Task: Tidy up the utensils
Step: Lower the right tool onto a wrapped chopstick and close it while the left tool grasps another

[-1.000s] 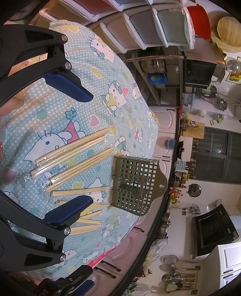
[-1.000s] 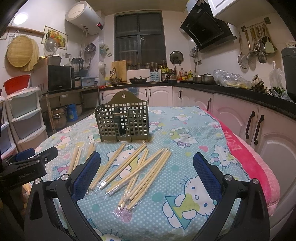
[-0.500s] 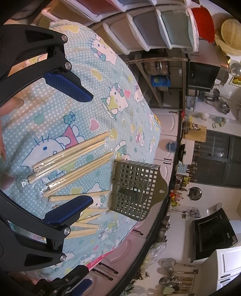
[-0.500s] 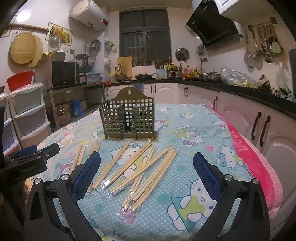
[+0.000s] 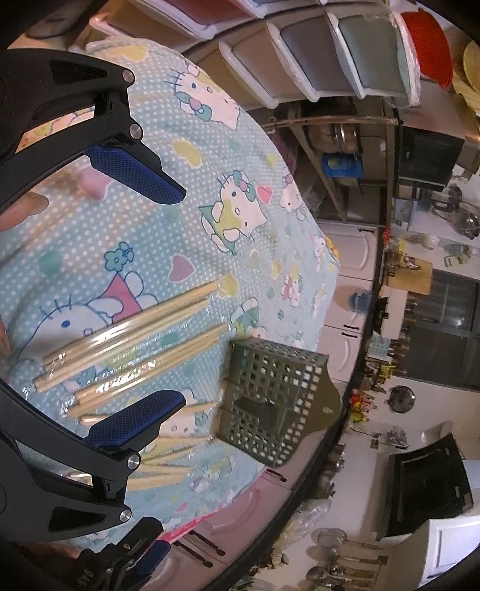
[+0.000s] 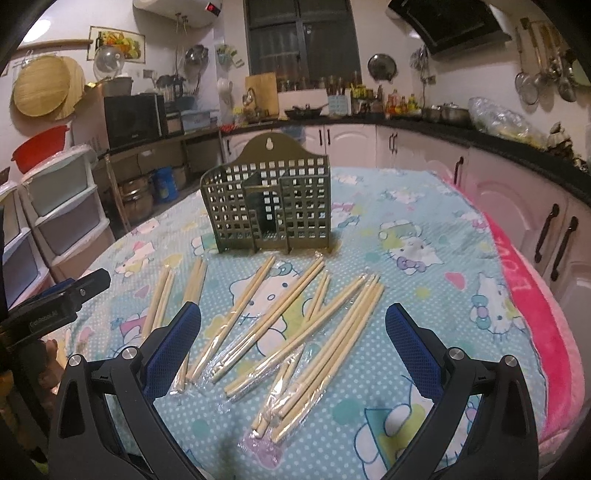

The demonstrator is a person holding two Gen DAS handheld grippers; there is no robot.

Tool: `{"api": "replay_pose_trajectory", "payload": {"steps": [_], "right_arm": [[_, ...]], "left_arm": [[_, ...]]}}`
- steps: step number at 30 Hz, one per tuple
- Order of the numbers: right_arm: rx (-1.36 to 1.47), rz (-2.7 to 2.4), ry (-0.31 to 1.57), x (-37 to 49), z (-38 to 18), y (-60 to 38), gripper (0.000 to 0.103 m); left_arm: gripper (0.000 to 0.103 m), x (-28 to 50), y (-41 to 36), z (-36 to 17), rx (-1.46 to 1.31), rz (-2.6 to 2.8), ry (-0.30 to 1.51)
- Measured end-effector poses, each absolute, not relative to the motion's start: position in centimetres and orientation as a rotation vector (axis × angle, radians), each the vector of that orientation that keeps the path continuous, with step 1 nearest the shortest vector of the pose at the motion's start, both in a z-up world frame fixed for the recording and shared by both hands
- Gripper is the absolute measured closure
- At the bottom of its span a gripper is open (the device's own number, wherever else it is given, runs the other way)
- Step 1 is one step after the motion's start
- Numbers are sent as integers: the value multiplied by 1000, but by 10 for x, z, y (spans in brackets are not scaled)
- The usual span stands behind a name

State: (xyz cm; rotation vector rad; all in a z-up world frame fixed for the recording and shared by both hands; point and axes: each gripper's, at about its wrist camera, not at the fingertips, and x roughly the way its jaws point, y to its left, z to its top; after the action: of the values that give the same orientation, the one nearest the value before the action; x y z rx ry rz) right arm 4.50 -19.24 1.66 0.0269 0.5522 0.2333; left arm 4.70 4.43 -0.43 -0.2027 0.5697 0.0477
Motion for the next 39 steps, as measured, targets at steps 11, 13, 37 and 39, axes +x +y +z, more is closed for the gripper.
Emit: {"api": "replay_pose_trajectory", "payload": {"steps": [11,13,37,39], "right_arm": [[35,271,649,102,17,-190,6],[42,272,666,115,17,-191,8],[2,291,830,211,-14,-189,52],[4,286,839,216,-17,-190,55]], "left_arm": [[10,89,54,-16,-264,-34,690],[10,98,57,-16,-281,-50,702],[68,183,90,-47,-435,-136,926],[71,187,93,-48,-447,-134,928]]}}
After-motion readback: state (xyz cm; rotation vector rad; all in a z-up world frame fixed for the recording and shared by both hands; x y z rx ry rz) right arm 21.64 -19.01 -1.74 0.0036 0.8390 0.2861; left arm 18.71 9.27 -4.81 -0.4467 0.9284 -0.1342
